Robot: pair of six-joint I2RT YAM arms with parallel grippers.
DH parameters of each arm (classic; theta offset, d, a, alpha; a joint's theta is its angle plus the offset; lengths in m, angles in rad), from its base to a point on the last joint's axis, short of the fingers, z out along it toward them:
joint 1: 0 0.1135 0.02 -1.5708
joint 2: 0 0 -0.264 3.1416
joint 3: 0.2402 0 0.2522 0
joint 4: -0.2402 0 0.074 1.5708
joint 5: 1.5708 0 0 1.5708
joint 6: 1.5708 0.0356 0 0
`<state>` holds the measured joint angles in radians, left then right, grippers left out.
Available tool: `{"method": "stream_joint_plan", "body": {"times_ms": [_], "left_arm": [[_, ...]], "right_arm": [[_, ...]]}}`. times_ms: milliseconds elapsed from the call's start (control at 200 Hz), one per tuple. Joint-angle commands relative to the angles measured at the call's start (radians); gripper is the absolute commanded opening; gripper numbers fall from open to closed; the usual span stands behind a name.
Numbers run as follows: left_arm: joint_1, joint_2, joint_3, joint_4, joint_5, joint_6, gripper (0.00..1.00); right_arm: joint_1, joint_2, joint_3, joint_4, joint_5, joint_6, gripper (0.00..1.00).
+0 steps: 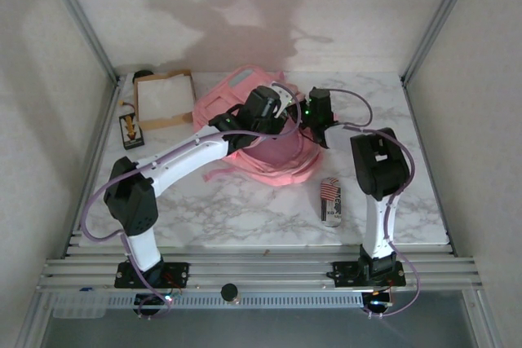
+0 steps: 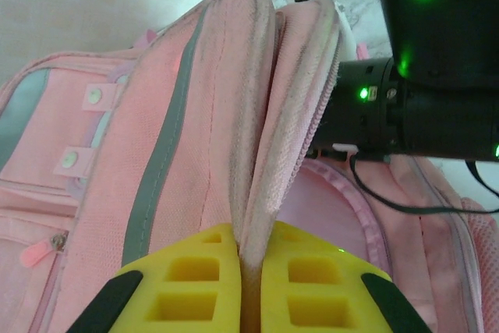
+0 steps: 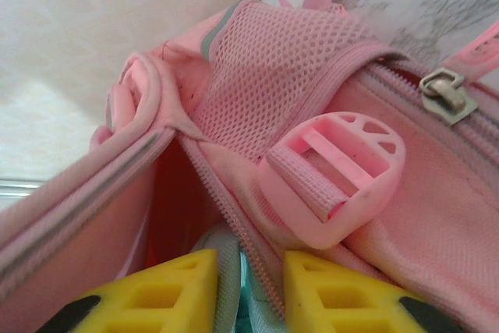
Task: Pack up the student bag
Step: Move the pencil pouch to the student bag.
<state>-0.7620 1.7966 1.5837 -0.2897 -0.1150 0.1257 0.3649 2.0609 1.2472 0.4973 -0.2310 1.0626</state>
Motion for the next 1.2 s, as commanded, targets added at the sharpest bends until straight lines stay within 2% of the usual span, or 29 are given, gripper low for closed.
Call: {"method": "stream_joint_plan", "body": {"times_ms": [0, 180, 310, 386, 571, 806, 891, 1016, 1117, 1197], "left_arm": [[-0.009, -0.008, 0.054, 0.136, 0.086, -0.006, 0.00], [-0.008, -0.003, 0.047, 0.138, 0.059, -0.008, 0.00], [-0.008, -0.019, 0.033, 0.150, 0.055, -0.023, 0.00], [-0.008, -0.031, 0.019, 0.172, 0.050, -0.028, 0.00], [-0.008, -0.024, 0.022, 0.178, 0.067, -0.034, 0.00], [-0.005, -0.007, 0.015, 0.204, 0.065, -0.051, 0.00], [-0.005, -0.002, 0.011, 0.205, 0.068, -0.059, 0.00], [-0.005, -0.018, -0.018, 0.193, 0.046, -0.059, 0.00], [0.000, -0.032, -0.051, 0.191, 0.034, -0.069, 0.00], [0.004, -0.030, -0.074, 0.192, 0.036, -0.090, 0.00]], "right_arm": [[0.096, -0.025, -0.051, -0.026, -0.049, -0.009, 0.31], [0.093, -0.206, -0.113, -0.113, 0.115, -0.090, 0.41], [0.067, -0.243, -0.133, -0.070, 0.080, -0.083, 0.43], [0.058, -0.188, -0.123, -0.031, 0.008, -0.039, 0.40], [0.100, -0.077, -0.058, -0.016, -0.027, -0.037, 0.27], [0.207, -0.072, -0.201, 0.039, 0.016, 0.031, 0.25], [0.207, -0.083, -0.223, 0.057, 0.021, 0.022, 0.25], [0.171, -0.178, -0.246, 0.013, 0.063, -0.030, 0.32], [0.121, -0.258, -0.297, 0.014, 0.033, -0.048, 0.45], [0.094, -0.334, -0.354, -0.009, 0.028, -0.064, 0.48]]}}
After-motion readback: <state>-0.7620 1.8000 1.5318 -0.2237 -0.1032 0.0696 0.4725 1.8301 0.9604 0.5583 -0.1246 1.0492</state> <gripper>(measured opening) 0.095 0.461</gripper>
